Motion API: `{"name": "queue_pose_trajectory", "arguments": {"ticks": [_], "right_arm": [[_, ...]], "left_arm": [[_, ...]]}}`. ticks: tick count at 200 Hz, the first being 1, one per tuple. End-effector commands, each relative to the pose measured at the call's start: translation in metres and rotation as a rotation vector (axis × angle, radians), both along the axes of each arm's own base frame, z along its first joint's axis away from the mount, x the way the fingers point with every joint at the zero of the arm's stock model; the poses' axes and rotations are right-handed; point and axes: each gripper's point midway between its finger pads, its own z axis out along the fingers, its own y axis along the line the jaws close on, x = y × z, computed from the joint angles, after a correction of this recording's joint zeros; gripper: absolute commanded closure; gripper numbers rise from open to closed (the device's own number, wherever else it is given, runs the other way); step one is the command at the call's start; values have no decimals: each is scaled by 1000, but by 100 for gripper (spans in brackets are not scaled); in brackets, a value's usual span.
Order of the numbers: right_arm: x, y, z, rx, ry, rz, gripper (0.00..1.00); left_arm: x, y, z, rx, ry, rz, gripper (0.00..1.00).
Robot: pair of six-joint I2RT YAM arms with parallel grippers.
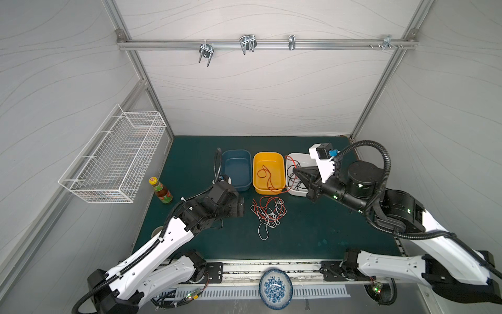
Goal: Untangle and sort cables by color
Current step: Pick up the cable, then place the cable in the container.
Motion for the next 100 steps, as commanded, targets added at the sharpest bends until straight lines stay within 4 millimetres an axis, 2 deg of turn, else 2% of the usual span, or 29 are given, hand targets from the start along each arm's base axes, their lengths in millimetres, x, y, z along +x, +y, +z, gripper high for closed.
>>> {"name": "queue_pose_trajectory", "arguments": {"ticks": [1, 20, 48, 100], "right_arm": [[11, -2, -2, -65, -54, -37, 100], [25, -3, -8, -72, -30, -61, 100], [52, -6, -21, -20, 73, -71, 100], [102, -1, -39, 33, 180, -102, 100]], "left_arm": [[9, 16, 17, 81, -72, -6, 7], [14, 22, 20, 100, -100, 3, 4], [16, 29, 14, 102, -120, 24, 1], [18, 41, 9, 151, -135, 69, 1]]}}
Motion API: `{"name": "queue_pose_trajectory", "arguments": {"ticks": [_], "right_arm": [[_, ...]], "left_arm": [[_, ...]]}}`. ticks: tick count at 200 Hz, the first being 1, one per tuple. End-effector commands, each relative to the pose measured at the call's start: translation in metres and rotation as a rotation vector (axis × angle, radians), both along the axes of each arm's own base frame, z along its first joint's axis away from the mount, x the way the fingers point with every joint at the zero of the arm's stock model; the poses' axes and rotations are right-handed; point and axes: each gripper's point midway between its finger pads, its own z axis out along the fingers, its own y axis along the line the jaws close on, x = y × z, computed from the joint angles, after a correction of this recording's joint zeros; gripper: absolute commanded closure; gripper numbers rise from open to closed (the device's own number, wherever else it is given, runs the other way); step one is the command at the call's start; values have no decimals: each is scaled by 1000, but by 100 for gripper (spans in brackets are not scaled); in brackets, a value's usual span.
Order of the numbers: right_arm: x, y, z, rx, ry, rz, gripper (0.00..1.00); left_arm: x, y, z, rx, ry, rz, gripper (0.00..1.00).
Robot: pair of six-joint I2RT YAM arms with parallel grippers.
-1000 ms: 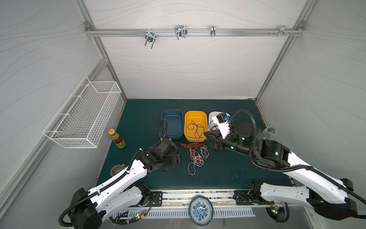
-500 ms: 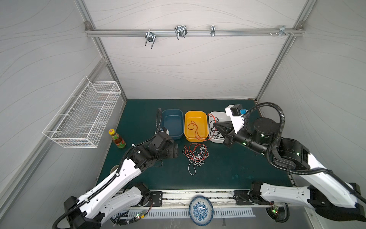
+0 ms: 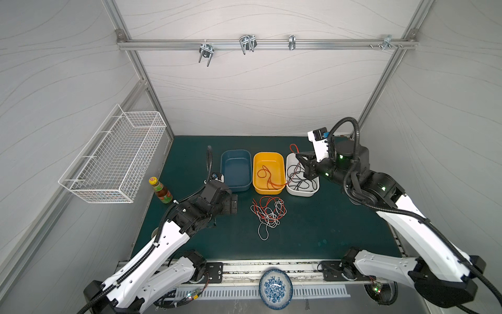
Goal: Untangle and sort cables by color
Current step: Place the cable in the container.
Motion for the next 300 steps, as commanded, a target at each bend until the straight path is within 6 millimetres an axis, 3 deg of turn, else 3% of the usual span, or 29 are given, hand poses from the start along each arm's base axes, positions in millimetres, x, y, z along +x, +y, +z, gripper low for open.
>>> {"name": "queue_pose_trajectory", "arguments": {"ticks": [1, 63, 91, 120, 169, 300], "right_arm": [[12, 14, -1, 61, 35, 46, 100], [70, 20, -38, 52, 116, -24, 100], [87, 27, -51, 43, 137, -37, 100], [99, 38, -77, 16, 204, -34, 100], [108, 52, -125, -16, 303, -35, 100], [108, 92, -211, -142, 454, 31, 100]], "left_arm": [[8, 7, 6, 30, -48, 33, 1], [8, 8, -4, 63, 3, 46, 1], [8, 10, -4, 67, -1, 54, 1], [9, 10, -3, 65, -3, 54, 1], [10, 10, -5, 72, 4, 54, 1], [11, 9, -6, 77, 8, 51, 1]]}}
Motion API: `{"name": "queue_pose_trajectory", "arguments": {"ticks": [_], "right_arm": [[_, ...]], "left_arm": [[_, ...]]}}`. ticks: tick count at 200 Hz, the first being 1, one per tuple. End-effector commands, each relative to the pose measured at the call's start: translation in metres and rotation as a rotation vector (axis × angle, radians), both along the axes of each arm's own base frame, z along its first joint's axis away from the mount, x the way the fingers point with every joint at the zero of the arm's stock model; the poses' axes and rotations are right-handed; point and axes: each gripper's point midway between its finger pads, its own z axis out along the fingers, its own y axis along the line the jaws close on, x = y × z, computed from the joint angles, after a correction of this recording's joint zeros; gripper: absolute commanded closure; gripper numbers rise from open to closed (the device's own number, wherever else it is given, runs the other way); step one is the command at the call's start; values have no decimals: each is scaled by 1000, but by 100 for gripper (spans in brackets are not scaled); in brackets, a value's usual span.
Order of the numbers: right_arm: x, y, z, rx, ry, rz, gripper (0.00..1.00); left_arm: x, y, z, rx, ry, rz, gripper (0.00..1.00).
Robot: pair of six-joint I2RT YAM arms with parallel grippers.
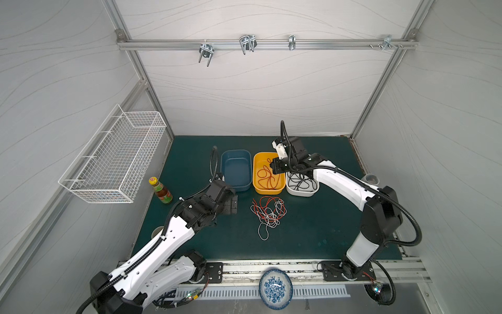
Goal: Untangle and sort cables by color
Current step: Place the cable in the container.
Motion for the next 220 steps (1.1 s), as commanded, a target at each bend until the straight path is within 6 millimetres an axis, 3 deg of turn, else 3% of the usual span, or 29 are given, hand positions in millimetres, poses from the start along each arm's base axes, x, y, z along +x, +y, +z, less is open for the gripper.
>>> {"name": "queue_pose_trajectory", "arguments": {"ticks": [1, 112, 156, 220], "right_arm": [[2, 11, -7, 6, 11, 26, 100], [10, 19, -83, -92, 136, 35, 100], [11, 20, -92, -114, 150, 37, 99], [6, 22, -81, -132, 131, 46, 82]], "left_arm": [[5, 1, 9, -1, -26, 14, 1], [4, 0, 8, -3, -22, 9, 1], [4, 0, 8, -7, -20, 7, 1], [4, -1, 8, -10, -19, 5, 1]]}}
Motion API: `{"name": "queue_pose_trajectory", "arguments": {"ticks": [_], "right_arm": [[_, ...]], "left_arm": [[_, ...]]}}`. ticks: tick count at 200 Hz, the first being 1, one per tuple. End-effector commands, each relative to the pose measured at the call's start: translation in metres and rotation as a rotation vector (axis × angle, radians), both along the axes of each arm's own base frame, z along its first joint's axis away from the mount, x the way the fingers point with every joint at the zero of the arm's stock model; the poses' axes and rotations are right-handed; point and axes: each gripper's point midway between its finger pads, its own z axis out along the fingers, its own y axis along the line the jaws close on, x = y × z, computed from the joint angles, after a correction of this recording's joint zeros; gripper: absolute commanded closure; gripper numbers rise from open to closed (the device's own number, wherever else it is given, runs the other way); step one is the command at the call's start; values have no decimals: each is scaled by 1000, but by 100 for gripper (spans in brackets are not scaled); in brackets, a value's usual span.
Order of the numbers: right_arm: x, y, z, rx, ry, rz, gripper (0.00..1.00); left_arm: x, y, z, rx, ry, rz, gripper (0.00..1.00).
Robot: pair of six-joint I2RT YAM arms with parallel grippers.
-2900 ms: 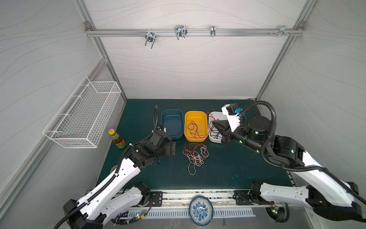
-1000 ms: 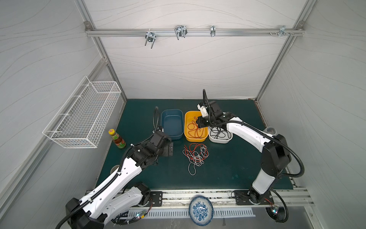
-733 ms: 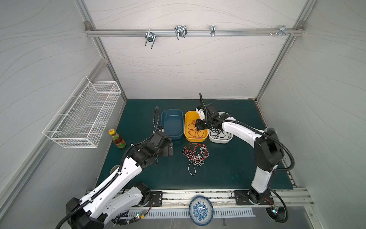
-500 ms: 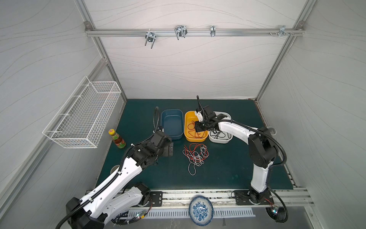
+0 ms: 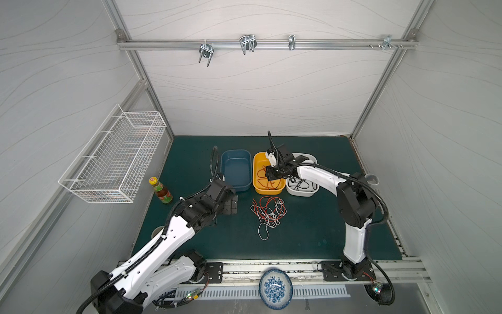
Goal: Untangle and sort cables by color
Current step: Place the cable in the container.
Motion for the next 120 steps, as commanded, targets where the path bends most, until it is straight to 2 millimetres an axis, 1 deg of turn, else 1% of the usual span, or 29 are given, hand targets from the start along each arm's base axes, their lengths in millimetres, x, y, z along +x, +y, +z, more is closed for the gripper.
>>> {"name": "queue_pose_trajectory", "arguments": {"ticks": [1, 22, 41, 58, 79, 106, 120], "right_arm": [[-4, 5, 8, -22, -13, 26, 82], [-6, 5, 10, -30, -19, 31, 80], [-7, 3, 17, -27, -26, 31, 78], [-7, 2, 30, -14, -48, 27, 75], [-13, -1, 49, 5, -77, 28, 71], [-24, -9, 71, 24, -117, 21, 56], [-34, -13, 78, 29, -134, 22, 50]], "left_arm": [[4, -1, 9, -12, -24, 5, 1], [4, -1, 9, -13, -24, 5, 1], [4, -1, 8, -11, -23, 6, 1], [3, -1, 8, -14, -22, 3, 1], [3, -2, 8, -14, -19, 0, 1], [3, -4, 6, -16, -9, -6, 1], [4, -5, 5, -16, -2, -11, 1]]}}
